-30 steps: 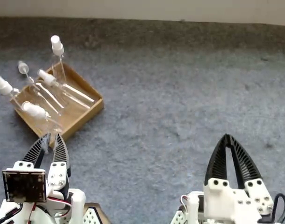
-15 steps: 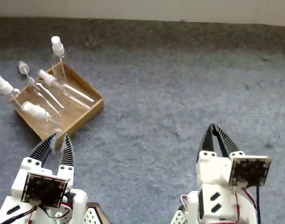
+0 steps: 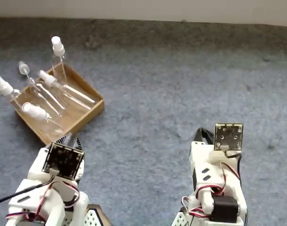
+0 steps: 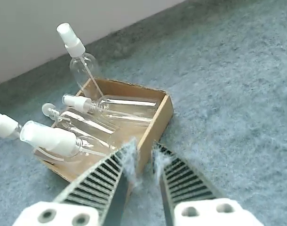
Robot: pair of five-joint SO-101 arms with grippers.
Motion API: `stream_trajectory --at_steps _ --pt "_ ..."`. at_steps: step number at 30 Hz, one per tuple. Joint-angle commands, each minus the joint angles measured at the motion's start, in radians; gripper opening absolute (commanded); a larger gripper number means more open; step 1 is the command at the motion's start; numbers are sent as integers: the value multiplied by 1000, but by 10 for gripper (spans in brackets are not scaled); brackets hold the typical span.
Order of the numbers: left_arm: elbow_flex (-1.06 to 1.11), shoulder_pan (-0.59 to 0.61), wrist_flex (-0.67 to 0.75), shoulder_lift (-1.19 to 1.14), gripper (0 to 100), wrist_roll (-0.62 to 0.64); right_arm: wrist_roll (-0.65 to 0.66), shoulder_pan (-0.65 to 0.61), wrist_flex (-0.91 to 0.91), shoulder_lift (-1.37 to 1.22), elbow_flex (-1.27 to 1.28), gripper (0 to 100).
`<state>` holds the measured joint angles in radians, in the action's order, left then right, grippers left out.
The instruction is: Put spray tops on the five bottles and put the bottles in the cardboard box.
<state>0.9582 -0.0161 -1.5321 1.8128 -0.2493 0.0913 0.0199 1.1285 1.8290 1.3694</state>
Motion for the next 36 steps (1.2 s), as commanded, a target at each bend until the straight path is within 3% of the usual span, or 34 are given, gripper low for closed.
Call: stream_trajectory --at_steps 1,5,15,18,26,31,36 --pt "25 -5 6 15 7 2 0 2 -27 10 38 5" --pt "108 -4 48 15 5 2 0 2 -27 10 102 5" --pt "601 143 460 15 5 8 0 2 -27 10 252 5" --pt "696 165 523 15 5 8 0 2 -27 10 298 5" --pt "736 163 489 15 5 20 0 2 -27 10 387 5" --pt "736 165 370 15 5 180 0 2 -16 8 435 5" --pt "736 165 282 13 5 308 -40 8 117 8 438 5"
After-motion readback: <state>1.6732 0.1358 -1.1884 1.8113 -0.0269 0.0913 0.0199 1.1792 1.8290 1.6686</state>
